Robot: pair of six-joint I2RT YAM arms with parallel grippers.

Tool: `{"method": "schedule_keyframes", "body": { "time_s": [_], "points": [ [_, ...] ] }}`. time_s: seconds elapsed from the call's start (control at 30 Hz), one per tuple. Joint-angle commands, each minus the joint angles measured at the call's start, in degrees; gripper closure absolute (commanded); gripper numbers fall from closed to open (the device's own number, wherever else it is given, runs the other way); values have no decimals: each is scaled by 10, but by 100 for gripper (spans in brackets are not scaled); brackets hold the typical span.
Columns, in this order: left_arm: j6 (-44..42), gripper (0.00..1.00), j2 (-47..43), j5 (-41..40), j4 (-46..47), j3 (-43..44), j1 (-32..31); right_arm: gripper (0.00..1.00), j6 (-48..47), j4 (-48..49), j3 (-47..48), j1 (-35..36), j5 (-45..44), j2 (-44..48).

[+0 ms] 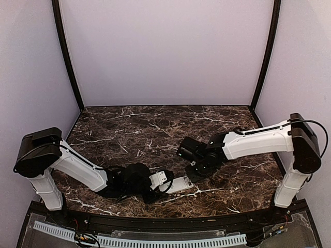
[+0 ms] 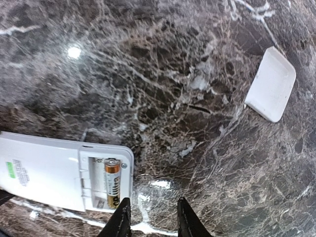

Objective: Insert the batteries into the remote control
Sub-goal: Place the battery in the battery compartment, then load the battery into the battery compartment.

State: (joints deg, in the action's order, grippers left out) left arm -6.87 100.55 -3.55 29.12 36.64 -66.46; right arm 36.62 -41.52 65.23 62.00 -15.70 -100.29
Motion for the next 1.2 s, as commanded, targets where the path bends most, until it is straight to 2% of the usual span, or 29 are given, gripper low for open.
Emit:
{"method": "schedule_keyframes", "body": {
  "time_s": [0.0,0.17,0.5,1.17],
  "points": [
    [-9,100,10,-19,-76,-9,2,72,-25,89,-24,-38,79,64],
    [-8,100,11,-19,-77,-8,1,78,-40,151,-25,-76,150,62],
    [-9,100,15,-17,-78,-5,1,90,-57,117,14,-75,141,-17],
    [-9,100,19,-17,-83,-2,1,99,-57,112,-12,-50,128,-35]
  ]
}}
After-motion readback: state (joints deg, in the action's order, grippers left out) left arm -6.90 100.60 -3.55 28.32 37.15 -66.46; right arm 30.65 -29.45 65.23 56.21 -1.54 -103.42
